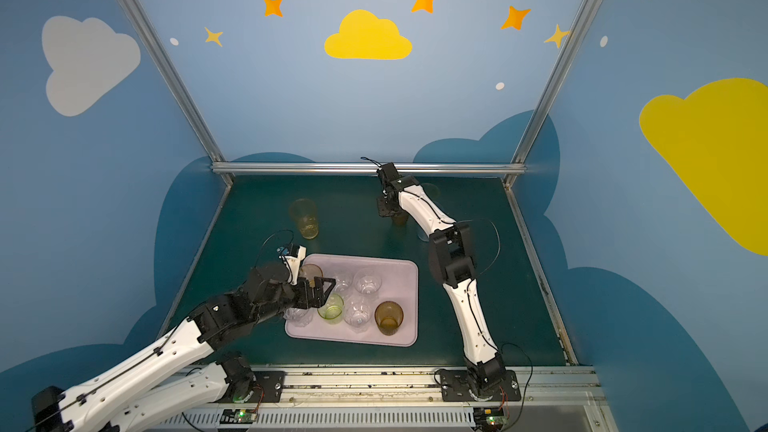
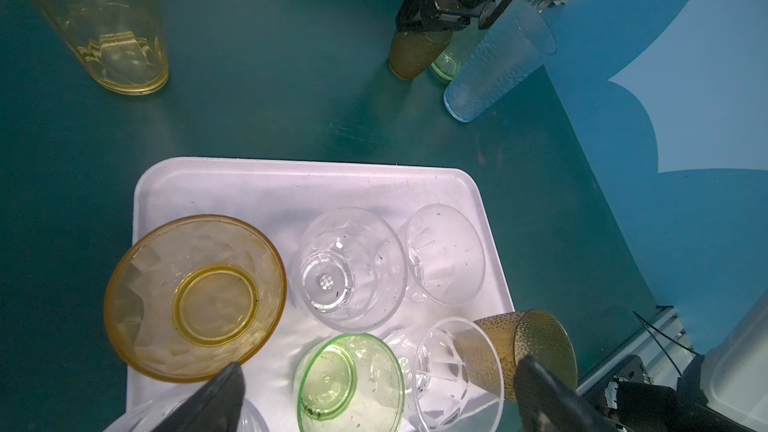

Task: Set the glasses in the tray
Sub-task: 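Lower the right gripper onto the second gold textured glass rim and close, then lift the gold textured glass and carry it over the tray with the right gripper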

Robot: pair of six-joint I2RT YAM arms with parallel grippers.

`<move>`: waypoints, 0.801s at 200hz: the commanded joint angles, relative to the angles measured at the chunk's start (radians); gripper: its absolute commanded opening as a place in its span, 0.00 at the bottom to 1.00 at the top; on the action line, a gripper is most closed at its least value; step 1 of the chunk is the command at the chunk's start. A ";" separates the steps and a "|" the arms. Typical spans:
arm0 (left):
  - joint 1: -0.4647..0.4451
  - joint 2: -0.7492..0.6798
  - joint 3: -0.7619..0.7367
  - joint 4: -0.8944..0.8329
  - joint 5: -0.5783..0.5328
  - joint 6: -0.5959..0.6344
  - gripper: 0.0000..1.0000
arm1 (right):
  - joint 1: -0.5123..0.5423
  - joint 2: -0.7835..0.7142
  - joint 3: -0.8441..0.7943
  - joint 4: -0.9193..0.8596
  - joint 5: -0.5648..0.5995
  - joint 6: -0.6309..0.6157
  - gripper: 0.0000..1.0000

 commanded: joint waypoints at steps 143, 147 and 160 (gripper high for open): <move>0.004 -0.044 0.019 -0.015 -0.052 0.003 1.00 | 0.097 -0.115 -0.044 -0.017 -0.080 0.034 0.00; 0.004 -0.044 0.021 -0.019 -0.056 0.001 1.00 | 0.101 -0.125 -0.053 -0.013 -0.082 0.036 0.00; 0.003 -0.046 0.031 -0.039 -0.072 -0.011 1.00 | 0.113 -0.153 -0.074 0.002 -0.090 0.038 0.00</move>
